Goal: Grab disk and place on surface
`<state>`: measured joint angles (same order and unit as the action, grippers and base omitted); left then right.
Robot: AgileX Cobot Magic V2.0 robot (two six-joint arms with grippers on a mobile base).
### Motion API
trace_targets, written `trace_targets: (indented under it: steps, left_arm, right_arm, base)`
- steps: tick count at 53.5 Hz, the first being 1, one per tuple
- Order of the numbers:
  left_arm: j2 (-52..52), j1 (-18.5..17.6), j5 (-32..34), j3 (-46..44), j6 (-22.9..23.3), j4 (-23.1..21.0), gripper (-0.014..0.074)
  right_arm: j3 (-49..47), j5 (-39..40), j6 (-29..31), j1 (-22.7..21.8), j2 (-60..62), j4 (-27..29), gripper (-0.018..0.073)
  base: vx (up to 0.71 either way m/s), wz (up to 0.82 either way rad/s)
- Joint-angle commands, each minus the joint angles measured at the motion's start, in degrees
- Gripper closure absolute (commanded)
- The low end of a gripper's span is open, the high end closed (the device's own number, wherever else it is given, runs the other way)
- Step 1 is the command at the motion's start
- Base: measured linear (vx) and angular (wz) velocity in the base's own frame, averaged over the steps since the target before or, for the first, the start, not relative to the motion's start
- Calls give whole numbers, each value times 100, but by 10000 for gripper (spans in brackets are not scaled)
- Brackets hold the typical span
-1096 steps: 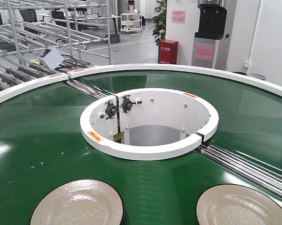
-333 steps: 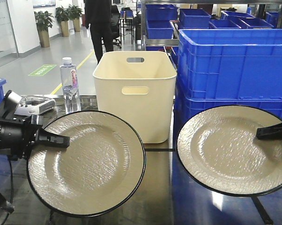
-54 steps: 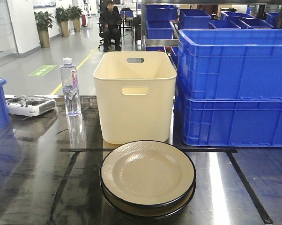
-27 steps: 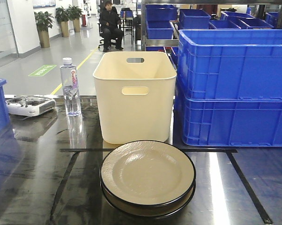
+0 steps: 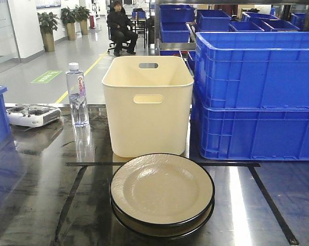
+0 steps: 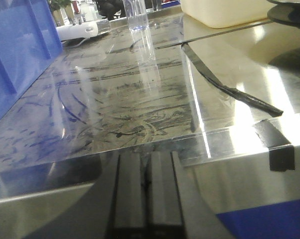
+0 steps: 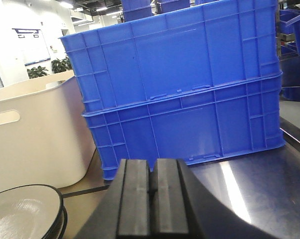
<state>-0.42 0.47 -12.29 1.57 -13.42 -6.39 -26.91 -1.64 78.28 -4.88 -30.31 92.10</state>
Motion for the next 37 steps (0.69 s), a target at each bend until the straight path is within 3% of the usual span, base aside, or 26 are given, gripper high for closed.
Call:
trace_targets:
  steps: [1,37]
  left_arm:
    - [10,-39,436,64,15,-10,598]
    - [10,-39,436,64,15,-10,598]
  right_arm:
    - [-163,-27,65,-43,-16,9,566]
    - [-163,-170,71,-43,-50,-136,566]
  base:
    - [0,0]
    - [0,0]
